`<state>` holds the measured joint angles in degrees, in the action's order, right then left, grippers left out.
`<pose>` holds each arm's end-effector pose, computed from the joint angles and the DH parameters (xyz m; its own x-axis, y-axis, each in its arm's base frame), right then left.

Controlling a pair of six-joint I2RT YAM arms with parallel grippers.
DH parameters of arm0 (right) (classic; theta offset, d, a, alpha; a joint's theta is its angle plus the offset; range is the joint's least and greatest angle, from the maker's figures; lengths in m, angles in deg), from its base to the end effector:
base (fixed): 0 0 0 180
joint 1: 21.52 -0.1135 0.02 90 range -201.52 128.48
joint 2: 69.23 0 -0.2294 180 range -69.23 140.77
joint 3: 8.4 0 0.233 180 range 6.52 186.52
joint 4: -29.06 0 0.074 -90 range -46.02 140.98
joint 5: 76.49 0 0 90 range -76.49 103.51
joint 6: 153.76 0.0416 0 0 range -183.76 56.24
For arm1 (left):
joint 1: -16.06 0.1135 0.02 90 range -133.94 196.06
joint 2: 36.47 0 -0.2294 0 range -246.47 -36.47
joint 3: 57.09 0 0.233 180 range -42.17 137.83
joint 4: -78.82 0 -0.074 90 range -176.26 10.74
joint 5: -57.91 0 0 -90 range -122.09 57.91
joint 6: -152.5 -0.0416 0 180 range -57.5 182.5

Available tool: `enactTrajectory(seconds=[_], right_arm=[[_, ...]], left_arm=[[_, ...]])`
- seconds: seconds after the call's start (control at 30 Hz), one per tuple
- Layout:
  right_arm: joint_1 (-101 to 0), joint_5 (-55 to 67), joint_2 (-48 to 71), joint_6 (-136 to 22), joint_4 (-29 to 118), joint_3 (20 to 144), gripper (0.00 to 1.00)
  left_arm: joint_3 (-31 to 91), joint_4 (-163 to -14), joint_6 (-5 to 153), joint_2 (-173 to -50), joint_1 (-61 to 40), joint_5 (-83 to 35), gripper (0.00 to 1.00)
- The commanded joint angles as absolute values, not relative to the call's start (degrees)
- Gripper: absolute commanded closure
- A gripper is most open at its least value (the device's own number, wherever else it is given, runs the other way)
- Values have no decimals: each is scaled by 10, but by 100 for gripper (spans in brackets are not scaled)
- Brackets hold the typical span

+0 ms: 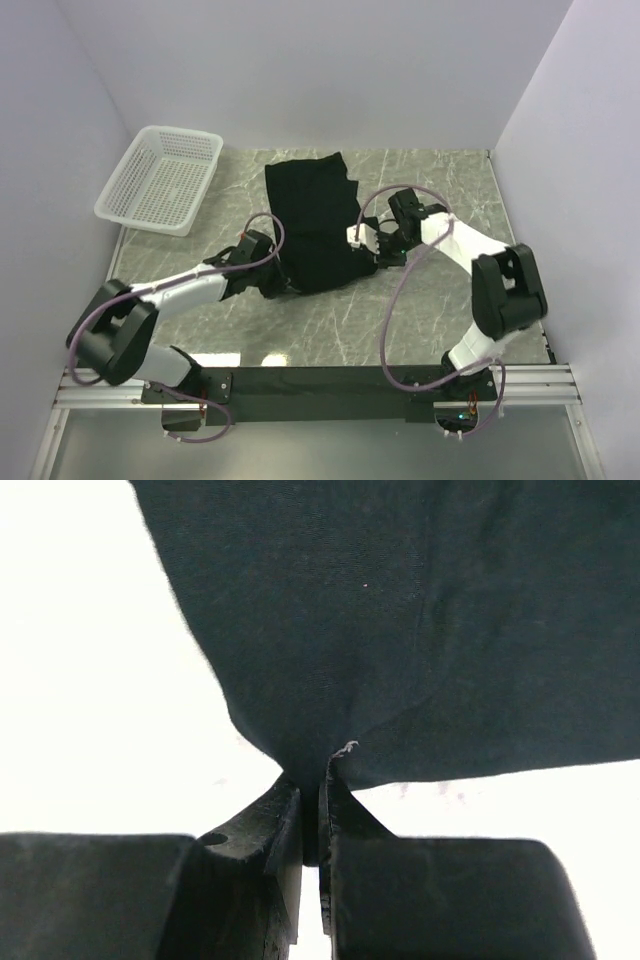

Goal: Fold and stack the t-shirts

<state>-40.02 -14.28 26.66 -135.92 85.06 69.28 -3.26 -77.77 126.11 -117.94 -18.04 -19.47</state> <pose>0.2736 0.1120 0.1623 0.1022 -0.8538 -0.5104 -0.9915 -0.0460 -0.1216 0.2139 -0.1558 0.1432 -0.8782 -0.4611 -0.1272 -0.2831 0.7155 -0.6387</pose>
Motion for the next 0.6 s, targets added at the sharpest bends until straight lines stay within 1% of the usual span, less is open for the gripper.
enactTrajectory(seconds=[0.0, 0.17, 0.33, 0.43, 0.57], right_arm=[[-401, -211, 188, -1328, 903, 664, 100], [-402, -251, 74, -1288, 929, 591, 100], [-418, -266, -26, -1258, 972, 511, 100], [-429, -266, -120, -1224, 997, 477, 100], [-430, -259, -190, -1201, 1028, 493, 100]], left_arm=[[-53, -751, 1249, -1112, -204, -152, 99], [-107, -712, 1288, -1010, -242, -144, 99], [-157, -663, 1359, -873, -276, -130, 99], [-173, -633, 1403, -798, -298, -120, 99], [-161, -588, 1436, -732, -320, -120, 99]])
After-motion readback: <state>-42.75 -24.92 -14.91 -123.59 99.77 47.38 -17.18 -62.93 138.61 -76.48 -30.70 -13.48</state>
